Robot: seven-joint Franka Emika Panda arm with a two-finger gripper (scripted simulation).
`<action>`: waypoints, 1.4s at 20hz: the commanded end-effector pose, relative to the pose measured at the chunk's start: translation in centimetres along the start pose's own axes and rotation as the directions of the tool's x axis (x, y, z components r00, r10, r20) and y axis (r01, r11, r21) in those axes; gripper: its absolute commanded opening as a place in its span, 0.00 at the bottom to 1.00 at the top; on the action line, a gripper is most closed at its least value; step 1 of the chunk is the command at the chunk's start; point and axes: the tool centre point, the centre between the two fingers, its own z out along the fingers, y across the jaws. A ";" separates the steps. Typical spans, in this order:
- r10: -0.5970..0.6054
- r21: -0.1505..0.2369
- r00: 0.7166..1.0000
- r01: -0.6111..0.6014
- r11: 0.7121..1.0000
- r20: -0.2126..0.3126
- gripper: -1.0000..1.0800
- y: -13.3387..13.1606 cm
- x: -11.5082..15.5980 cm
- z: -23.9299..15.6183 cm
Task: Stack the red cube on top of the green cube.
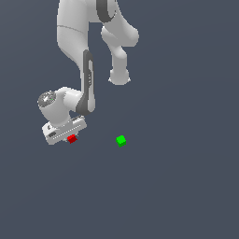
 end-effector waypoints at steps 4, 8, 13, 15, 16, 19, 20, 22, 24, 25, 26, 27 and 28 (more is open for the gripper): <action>0.000 0.000 1.000 0.000 1.000 0.000 0.00 0.0 0.0 0.0; 0.000 0.000 1.000 0.000 1.000 0.000 0.00 0.0 0.0 -0.5; 0.000 0.000 1.000 0.000 1.000 0.000 0.00 -0.1 0.0 -2.5; 0.000 0.000 1.000 0.000 1.000 0.000 0.00 -0.1 0.0 -3.8; 0.000 0.000 1.000 0.000 1.000 0.000 0.00 -0.1 -0.1 -4.5; 0.000 0.000 1.000 0.000 1.000 0.000 0.00 -0.1 -0.1 -6.7; 0.000 0.000 1.000 0.000 1.000 0.000 0.00 -0.2 -0.1 -7.3; 0.000 0.000 1.000 0.000 1.000 0.000 0.00 -0.1 -0.1 -8.3; 0.000 0.000 1.000 0.000 1.000 0.000 0.00 -0.1 0.0 -9.2; 0.000 0.000 1.000 0.000 1.000 0.000 0.00 -0.1 0.0 -9.5; 0.000 0.000 1.000 0.000 1.000 0.000 0.00 -0.1 0.0 -9.7; 0.000 0.000 1.000 0.000 1.000 0.000 0.00 -0.1 0.0 -9.9; 0.000 0.000 1.000 0.000 1.000 0.000 0.00 -0.1 0.0 -10.0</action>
